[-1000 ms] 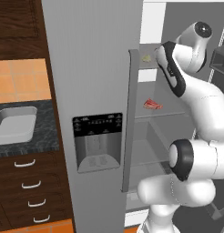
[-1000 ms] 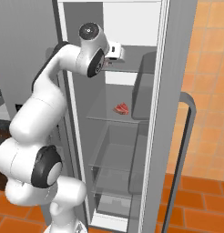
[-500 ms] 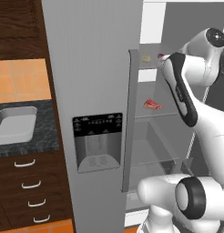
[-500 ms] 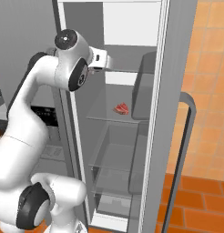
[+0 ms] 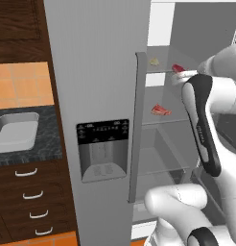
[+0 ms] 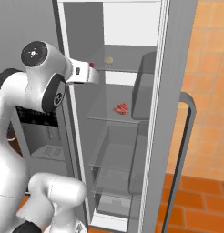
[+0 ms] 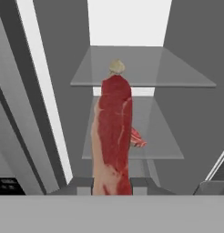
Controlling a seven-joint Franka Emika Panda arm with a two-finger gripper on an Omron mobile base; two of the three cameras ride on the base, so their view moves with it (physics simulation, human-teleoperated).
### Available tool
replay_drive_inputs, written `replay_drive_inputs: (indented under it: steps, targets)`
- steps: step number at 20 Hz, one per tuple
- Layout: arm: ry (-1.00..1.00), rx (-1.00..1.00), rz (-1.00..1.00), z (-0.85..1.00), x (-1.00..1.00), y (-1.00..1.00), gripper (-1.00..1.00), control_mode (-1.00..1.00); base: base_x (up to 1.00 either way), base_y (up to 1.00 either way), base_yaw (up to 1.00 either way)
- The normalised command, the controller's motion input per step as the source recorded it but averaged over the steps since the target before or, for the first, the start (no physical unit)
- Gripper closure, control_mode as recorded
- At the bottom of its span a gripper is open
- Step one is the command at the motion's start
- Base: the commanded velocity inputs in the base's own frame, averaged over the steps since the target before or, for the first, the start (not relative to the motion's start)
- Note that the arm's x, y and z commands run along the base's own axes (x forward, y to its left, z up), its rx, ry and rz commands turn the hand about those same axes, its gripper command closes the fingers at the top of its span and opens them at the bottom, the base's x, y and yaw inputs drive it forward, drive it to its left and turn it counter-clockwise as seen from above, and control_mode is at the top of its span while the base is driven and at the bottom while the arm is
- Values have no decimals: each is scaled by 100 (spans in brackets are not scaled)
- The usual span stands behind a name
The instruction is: Place one garlic and one steak in each tupperware on the nearby counter, to pack two identical lunches.
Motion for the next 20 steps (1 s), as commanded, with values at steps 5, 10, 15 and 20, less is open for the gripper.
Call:
replay_drive_inputs:
  steps: [5, 10, 15, 20]
  targets:
    - [0, 0, 0, 0, -81, 14, 100, -100, 0, 0, 0]
    - [0, 0, 0, 1, -42, 7, 100, -100, 0, 0, 0]
    - [1, 0, 0, 2, -15, 0, 100, -100, 0, 0, 0]
    - [0, 0, 0, 0, 0, 0, 100, -100, 0, 0, 0]
